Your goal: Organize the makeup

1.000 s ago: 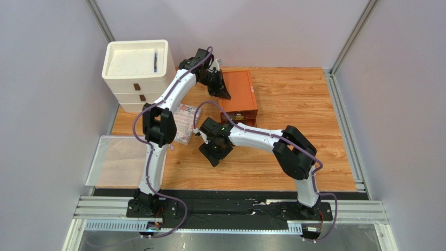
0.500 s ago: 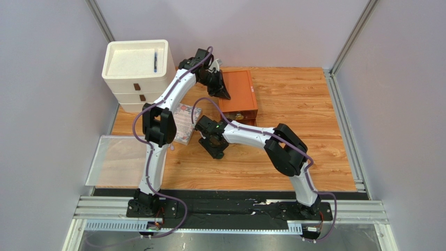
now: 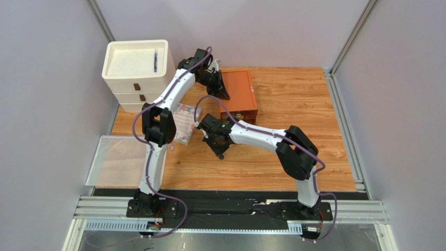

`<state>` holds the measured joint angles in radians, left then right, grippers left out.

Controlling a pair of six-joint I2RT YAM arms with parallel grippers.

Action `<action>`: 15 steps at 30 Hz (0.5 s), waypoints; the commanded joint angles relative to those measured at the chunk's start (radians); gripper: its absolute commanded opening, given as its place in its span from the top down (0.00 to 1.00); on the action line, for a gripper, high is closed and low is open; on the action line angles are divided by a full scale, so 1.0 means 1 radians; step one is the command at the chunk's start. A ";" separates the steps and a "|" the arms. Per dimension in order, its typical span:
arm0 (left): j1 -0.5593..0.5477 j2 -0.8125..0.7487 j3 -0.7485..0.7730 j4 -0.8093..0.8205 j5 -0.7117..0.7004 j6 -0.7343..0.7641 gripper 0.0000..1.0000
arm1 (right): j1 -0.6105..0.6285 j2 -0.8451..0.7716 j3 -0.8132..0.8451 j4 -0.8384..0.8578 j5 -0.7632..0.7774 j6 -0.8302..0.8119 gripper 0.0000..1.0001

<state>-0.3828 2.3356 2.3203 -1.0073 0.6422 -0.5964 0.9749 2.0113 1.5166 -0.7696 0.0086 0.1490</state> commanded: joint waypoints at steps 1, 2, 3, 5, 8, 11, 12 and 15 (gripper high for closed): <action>0.010 -0.038 0.021 -0.025 -0.015 0.026 1.00 | 0.007 -0.198 -0.016 0.027 0.054 -0.003 1.00; 0.010 -0.036 0.021 -0.025 -0.016 0.026 1.00 | 0.005 -0.238 -0.018 0.029 0.082 -0.002 1.00; 0.010 -0.036 0.021 -0.025 -0.016 0.026 1.00 | 0.002 -0.259 -0.019 0.030 0.146 0.009 1.00; 0.012 -0.033 0.021 -0.025 -0.016 0.027 1.00 | -0.016 -0.292 -0.029 0.042 0.203 0.015 1.00; 0.012 -0.032 0.021 -0.028 -0.015 0.030 1.00 | -0.060 -0.313 -0.026 0.043 0.269 0.026 1.00; 0.013 -0.028 0.027 -0.028 -0.015 0.030 1.00 | -0.105 -0.272 0.000 0.020 0.275 0.024 0.98; 0.013 -0.027 0.030 -0.031 -0.015 0.030 1.00 | -0.114 -0.235 0.011 0.009 0.284 0.024 0.96; 0.013 -0.013 0.054 -0.040 -0.004 0.035 1.00 | -0.137 -0.180 0.059 -0.031 0.284 0.011 0.78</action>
<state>-0.3771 2.3356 2.3230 -1.0157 0.6460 -0.5941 0.8616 1.7496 1.5143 -0.7601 0.2432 0.1658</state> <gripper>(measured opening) 0.000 0.072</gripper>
